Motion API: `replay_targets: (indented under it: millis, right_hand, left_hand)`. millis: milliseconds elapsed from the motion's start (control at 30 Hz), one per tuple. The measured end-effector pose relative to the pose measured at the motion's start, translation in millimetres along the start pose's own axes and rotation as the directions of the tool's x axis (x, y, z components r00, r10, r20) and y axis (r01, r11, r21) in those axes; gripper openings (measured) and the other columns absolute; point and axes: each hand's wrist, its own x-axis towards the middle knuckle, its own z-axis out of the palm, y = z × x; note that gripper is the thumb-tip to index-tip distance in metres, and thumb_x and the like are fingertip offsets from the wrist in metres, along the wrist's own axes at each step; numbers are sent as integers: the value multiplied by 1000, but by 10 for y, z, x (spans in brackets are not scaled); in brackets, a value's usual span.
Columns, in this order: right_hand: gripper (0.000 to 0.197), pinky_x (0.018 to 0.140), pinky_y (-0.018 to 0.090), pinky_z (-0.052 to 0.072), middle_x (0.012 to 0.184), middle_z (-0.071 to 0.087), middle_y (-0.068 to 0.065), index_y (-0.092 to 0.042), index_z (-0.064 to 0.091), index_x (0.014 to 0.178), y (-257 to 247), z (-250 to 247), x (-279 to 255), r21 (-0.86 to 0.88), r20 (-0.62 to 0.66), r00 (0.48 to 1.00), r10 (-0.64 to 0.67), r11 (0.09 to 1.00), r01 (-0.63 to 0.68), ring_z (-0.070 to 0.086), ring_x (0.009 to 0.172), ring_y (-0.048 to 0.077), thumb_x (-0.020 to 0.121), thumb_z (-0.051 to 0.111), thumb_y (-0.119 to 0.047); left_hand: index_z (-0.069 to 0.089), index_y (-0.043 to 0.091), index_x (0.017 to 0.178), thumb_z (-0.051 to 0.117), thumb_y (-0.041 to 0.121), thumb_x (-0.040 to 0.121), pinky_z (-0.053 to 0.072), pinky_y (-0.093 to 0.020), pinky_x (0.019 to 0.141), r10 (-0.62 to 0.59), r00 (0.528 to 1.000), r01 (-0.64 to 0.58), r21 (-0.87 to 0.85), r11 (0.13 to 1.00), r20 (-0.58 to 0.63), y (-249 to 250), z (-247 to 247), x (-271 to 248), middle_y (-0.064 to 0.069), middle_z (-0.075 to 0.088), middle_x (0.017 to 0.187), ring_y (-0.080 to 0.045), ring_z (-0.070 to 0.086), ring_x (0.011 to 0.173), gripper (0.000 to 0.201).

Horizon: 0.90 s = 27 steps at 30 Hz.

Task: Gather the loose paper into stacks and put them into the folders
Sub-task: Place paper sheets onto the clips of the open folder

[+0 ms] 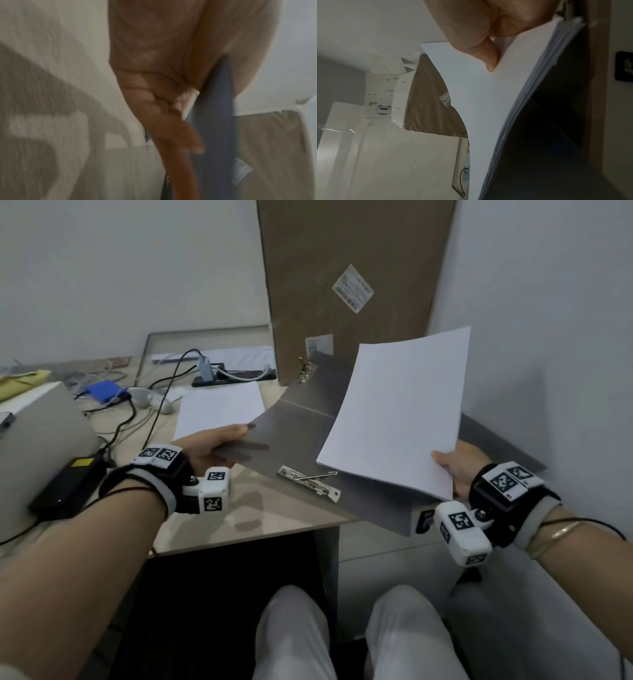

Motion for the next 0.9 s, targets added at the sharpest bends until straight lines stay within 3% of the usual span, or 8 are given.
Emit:
replay_targets:
  millis: [167,267,333,400,467,567,733,900]
  right_hand:
    - [37,96,45,45,127,58,18,-1,51,129,93,131,73,33,-9,1000,16,999,-16,57,103,30,92,50,3]
    - [38,96,44,44,127,57,17,-1,50,130,141,225,72,72,-15,1000,10,997,-8,56,104,29,92,47,4]
    - [39,101,46,43,127,57,17,0,50,130,169,277,69,93,-28,1000,-3,996,6,56,106,29,92,47,5]
    - [38,103,48,42,127,58,16,0,51,129,187,309,62,88,-40,999,-21,996,24,57,106,30,91,49,4]
    - [38,103,48,43,127,59,15,0,52,127,192,322,56,73,-56,998,-34,997,38,58,108,31,90,52,3]
    - [37,100,45,44,125,60,16,0,53,127,181,316,26,67,-48,998,-45,997,49,59,104,29,90,51,2]
    - [38,98,41,43,128,57,14,0,49,131,149,306,-81,105,8,999,-43,994,42,56,106,28,93,47,3]
    - [40,88,39,44,133,53,17,-1,45,134,106,402,-157,148,120,992,-32,989,14,57,101,26,95,43,3]
  left_hand:
    - [76,2,96,45,62,86,59,-25,75,23,999,-8,-354,935,40,-135,-157,3,-12,71,113,-22,72,95,68]
    - [69,0,100,86,36,59,57,-35,86,167,978,-70,-567,821,122,-236,-32,-95,-18,66,118,-33,65,110,57]
    - [62,9,109,91,13,49,53,-38,95,258,955,-126,-592,796,144,-318,86,-119,-15,65,118,-34,64,110,67]
    - [56,27,108,80,4,65,49,-44,98,277,950,-145,-575,805,147,-404,232,-107,-11,65,121,-32,67,104,55]
    - [49,33,111,53,2,90,54,-48,89,240,959,-121,-552,825,149,-428,399,-126,-12,62,126,-33,69,98,38]
    - [41,21,115,31,0,101,60,-38,67,216,976,-165,-521,838,38,-405,532,-125,-18,69,111,-33,72,87,27]
    - [39,12,101,28,3,102,60,-30,63,255,944,-319,-392,863,-208,-232,291,-54,-13,75,88,-27,74,79,15]
    - [42,15,82,33,18,104,54,-18,47,144,958,-248,-460,853,-249,-59,-291,-3,-7,75,72,-19,73,63,24]
